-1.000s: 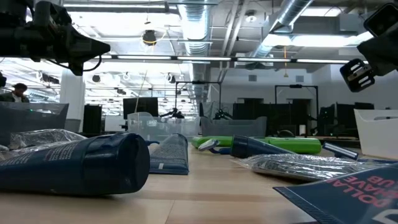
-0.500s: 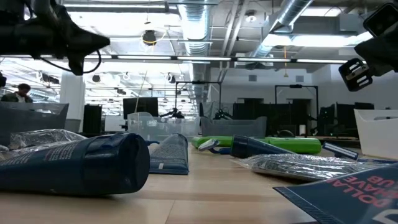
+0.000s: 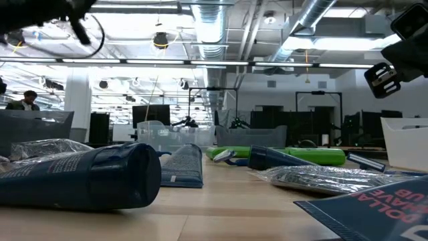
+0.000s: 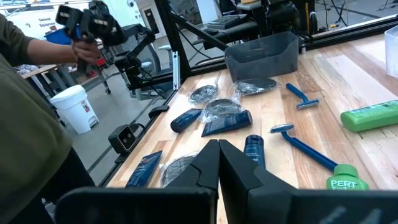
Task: Pick & Place Travel size toiletries
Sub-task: Put the blue razor into the white transparent bin
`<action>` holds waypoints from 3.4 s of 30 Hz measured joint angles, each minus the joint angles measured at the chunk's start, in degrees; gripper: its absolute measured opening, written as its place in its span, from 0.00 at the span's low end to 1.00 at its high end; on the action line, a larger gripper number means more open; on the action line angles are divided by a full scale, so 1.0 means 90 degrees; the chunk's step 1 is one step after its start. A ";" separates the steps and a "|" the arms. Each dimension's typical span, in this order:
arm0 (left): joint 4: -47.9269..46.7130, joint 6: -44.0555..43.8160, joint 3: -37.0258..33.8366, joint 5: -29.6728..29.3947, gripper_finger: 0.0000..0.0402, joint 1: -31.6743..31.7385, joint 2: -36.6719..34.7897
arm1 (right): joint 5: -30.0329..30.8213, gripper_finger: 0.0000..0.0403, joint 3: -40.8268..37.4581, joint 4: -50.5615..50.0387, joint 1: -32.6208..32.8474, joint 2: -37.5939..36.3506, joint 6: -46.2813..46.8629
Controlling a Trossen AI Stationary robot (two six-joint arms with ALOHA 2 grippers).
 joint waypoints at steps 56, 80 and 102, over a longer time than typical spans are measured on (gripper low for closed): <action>-0.5504 0.1321 0.3998 0.0296 0.49 -0.0829 0.8481 | 0.0001 0.00 -0.0001 -0.0001 0.0002 0.0005 0.0004; -0.4973 0.1197 0.4020 0.0541 0.37 -0.0796 0.9673 | 0.0000 0.00 -0.0001 -0.0002 0.0002 0.0007 0.0002; -0.4871 0.1173 0.3976 0.0677 0.10 -0.0605 0.9341 | 0.0002 0.00 0.0001 -0.0002 0.0000 0.0005 -0.0001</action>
